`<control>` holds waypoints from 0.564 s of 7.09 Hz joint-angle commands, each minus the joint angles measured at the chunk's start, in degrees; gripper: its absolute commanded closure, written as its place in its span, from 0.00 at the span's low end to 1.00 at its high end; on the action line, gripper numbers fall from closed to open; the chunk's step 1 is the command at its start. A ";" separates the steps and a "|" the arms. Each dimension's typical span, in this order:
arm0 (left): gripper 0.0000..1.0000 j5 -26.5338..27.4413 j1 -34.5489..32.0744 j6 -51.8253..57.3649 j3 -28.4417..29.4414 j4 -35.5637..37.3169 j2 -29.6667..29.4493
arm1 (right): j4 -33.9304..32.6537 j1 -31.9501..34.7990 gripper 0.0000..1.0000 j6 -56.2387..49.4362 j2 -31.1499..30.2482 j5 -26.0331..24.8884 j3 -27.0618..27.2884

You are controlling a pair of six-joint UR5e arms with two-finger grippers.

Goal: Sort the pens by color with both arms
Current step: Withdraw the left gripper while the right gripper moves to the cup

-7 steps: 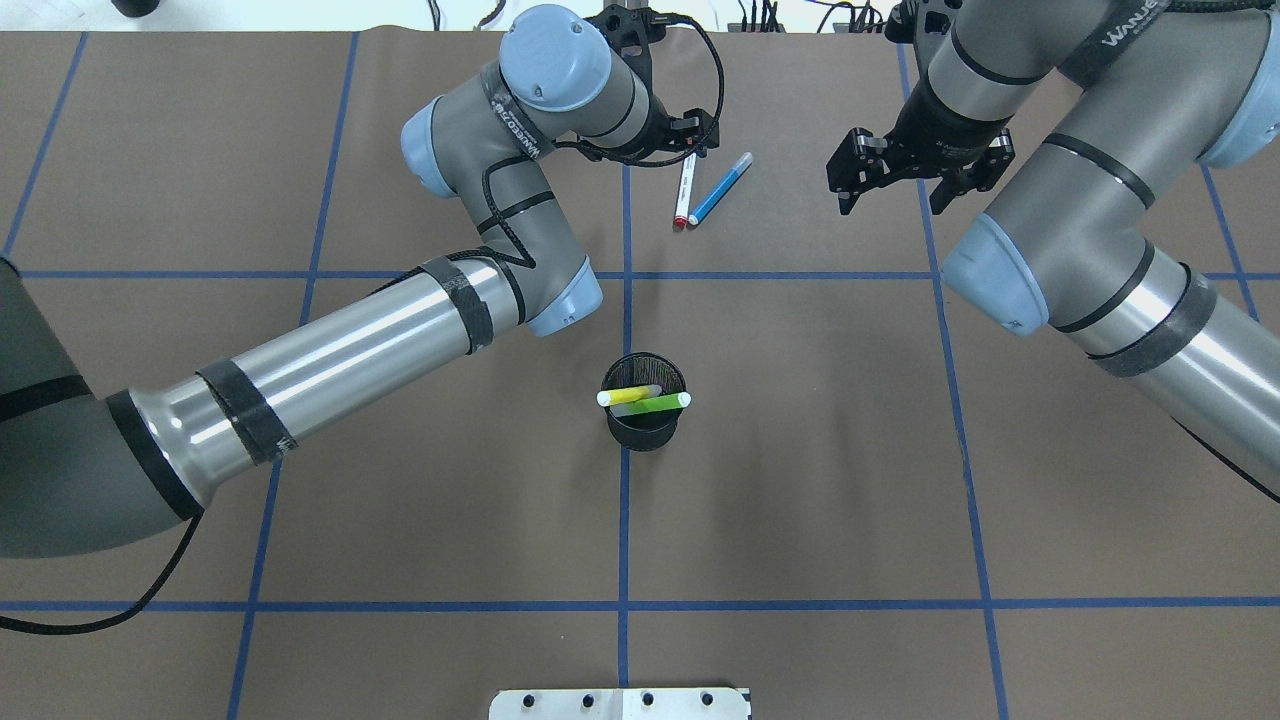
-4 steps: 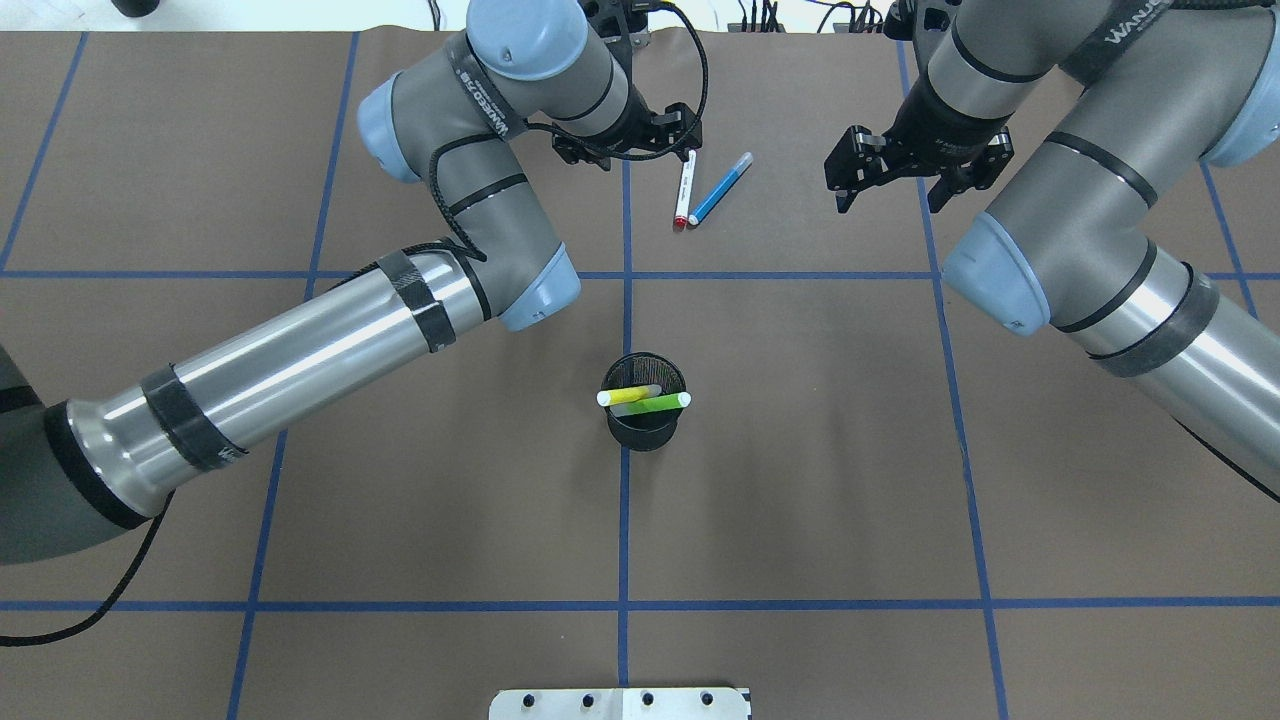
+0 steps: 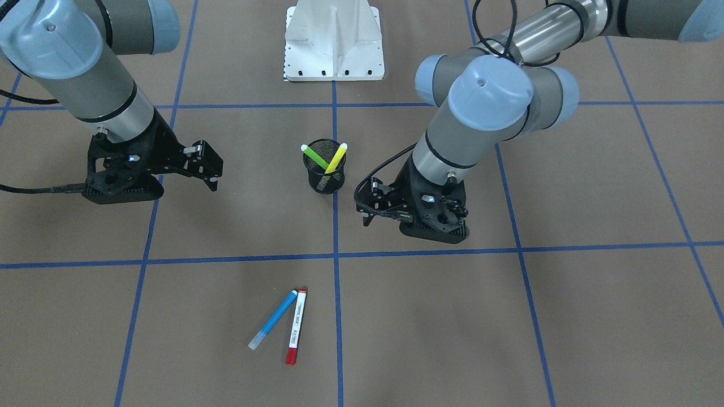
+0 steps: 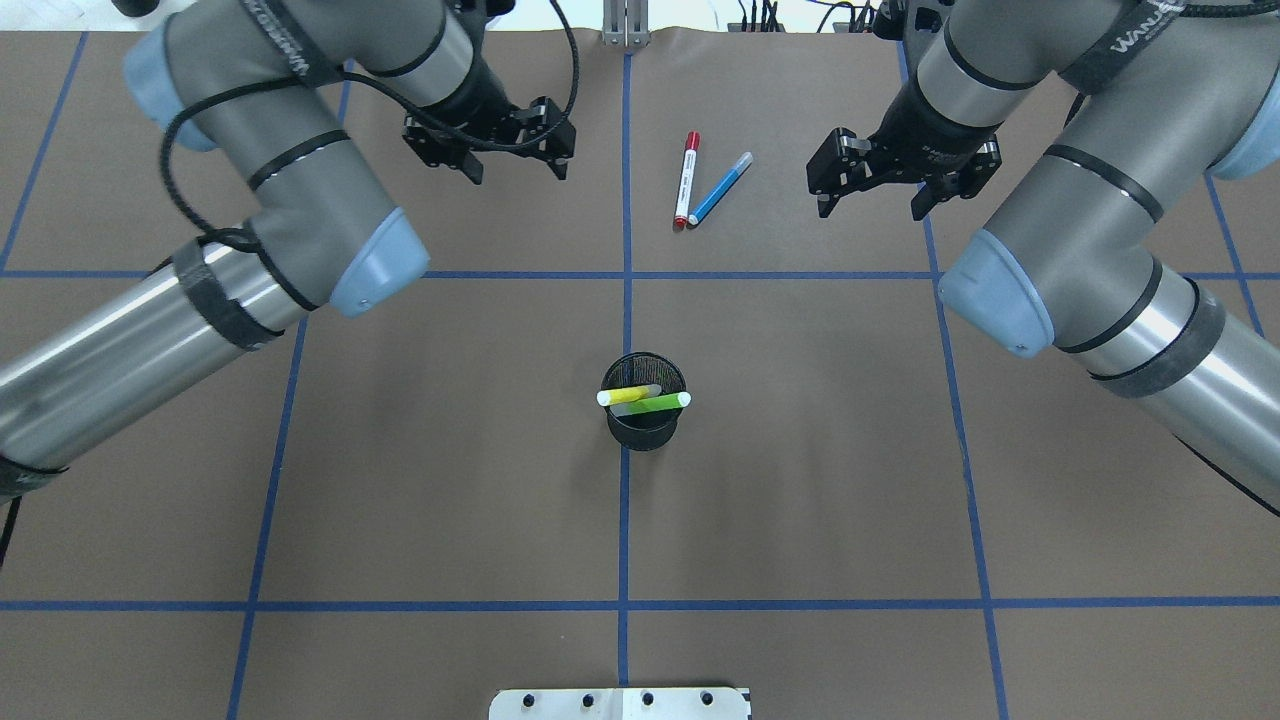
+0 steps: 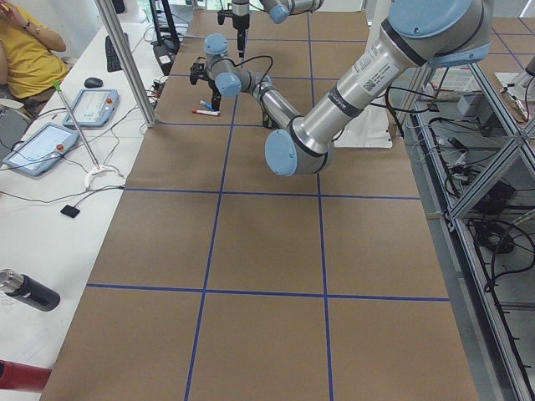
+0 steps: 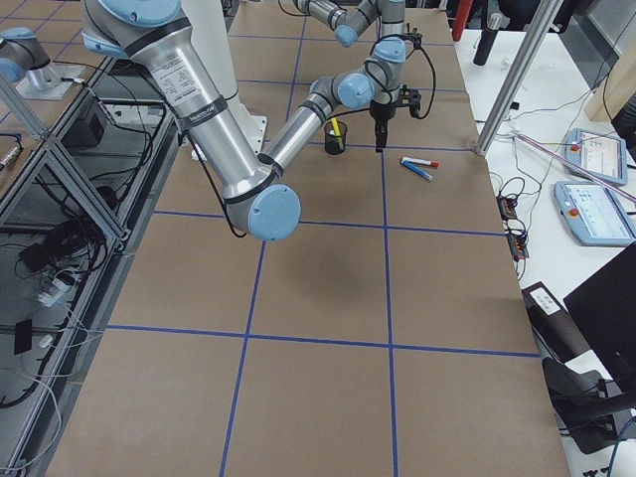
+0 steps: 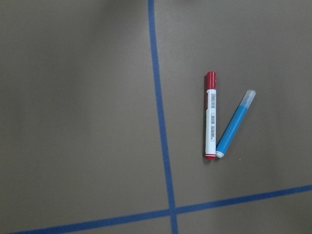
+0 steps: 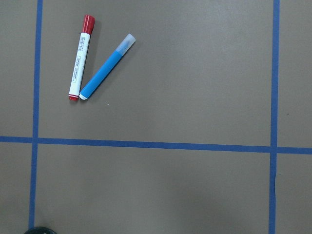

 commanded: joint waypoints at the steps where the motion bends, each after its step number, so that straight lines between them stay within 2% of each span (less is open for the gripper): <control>1: 0.01 -1.24 -1.35 8.86 -12.37 10.30 7.58 | 0.81 -3.39 0.01 6.00 0.55 -0.19 1.60; 3: 0.01 -1.24 -1.61 9.95 -15.49 10.78 10.32 | 12.72 -8.91 0.02 17.05 -0.41 -1.93 1.25; 4: 0.01 -2.63 -2.14 11.25 -15.49 10.78 10.33 | 16.08 -11.98 0.02 20.76 -0.50 -4.38 1.25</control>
